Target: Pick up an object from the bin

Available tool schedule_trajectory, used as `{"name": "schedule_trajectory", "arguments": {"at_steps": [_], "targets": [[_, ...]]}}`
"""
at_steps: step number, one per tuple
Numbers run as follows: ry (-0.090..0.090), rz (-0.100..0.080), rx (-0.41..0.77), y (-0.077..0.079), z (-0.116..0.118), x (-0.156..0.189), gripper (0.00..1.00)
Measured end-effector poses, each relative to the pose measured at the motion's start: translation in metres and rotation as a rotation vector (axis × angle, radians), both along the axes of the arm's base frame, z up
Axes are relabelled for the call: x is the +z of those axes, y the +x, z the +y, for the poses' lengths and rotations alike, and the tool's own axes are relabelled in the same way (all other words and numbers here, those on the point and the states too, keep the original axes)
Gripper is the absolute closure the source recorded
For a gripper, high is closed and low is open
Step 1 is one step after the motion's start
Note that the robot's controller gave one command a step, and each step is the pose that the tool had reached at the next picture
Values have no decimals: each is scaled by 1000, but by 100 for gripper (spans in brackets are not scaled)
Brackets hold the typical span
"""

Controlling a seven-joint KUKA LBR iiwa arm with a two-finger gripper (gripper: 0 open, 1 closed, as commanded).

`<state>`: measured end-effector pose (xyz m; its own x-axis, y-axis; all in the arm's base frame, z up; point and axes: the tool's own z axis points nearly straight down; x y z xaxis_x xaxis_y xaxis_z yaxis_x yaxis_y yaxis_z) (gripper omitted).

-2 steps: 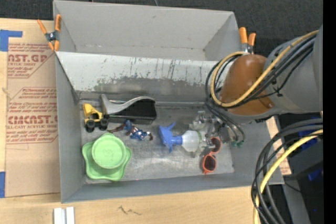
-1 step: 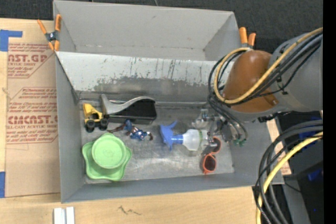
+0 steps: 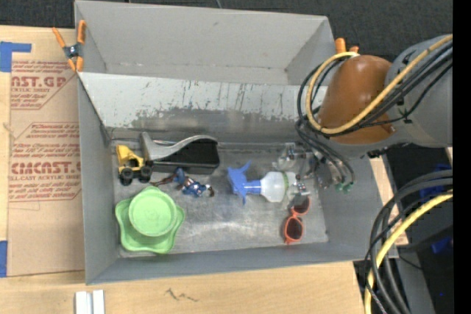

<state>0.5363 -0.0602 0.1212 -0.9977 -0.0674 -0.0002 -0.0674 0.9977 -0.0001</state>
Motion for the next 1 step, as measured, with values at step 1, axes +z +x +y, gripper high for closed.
{"name": "schedule_trajectory", "arguments": {"at_steps": [1], "targets": [[0,-4,0,-3,-2,6,100]]}}
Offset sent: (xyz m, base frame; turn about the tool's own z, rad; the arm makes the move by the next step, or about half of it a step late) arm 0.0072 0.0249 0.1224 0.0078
